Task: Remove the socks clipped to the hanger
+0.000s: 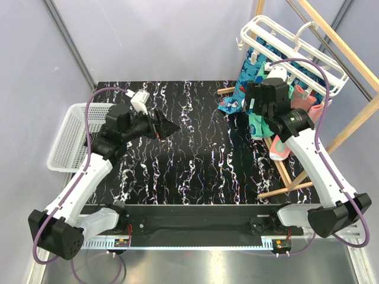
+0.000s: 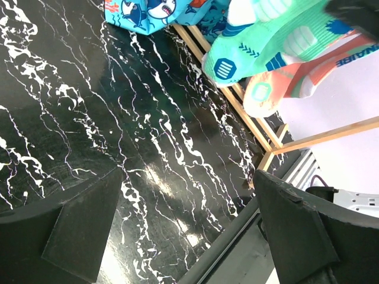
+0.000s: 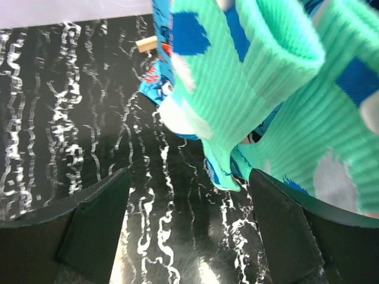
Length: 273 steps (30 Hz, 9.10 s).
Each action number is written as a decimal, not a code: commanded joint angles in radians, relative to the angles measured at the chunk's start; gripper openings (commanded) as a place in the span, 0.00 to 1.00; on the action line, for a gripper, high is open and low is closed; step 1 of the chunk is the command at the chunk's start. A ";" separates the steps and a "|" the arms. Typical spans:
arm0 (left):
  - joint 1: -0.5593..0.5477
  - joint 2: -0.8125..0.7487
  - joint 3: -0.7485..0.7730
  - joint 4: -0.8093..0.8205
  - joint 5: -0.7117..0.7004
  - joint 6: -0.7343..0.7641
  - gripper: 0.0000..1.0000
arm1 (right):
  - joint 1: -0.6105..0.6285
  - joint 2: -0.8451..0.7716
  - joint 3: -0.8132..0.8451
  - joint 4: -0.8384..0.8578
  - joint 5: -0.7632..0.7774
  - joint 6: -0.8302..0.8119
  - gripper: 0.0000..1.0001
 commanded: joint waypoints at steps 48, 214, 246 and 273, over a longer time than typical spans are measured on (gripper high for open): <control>-0.214 0.299 0.144 0.499 -0.024 -0.094 0.95 | -0.127 -0.107 -0.073 0.099 -0.513 0.064 0.47; -0.614 0.449 0.379 0.488 -0.094 0.052 0.00 | -0.125 0.183 0.469 0.046 0.059 0.127 0.54; -0.626 0.443 0.377 0.470 -0.172 0.105 0.00 | -0.124 0.235 0.519 0.033 0.117 0.161 0.39; -0.631 0.403 0.343 0.438 -0.223 0.096 0.00 | -0.124 0.198 0.470 0.085 0.136 0.158 0.01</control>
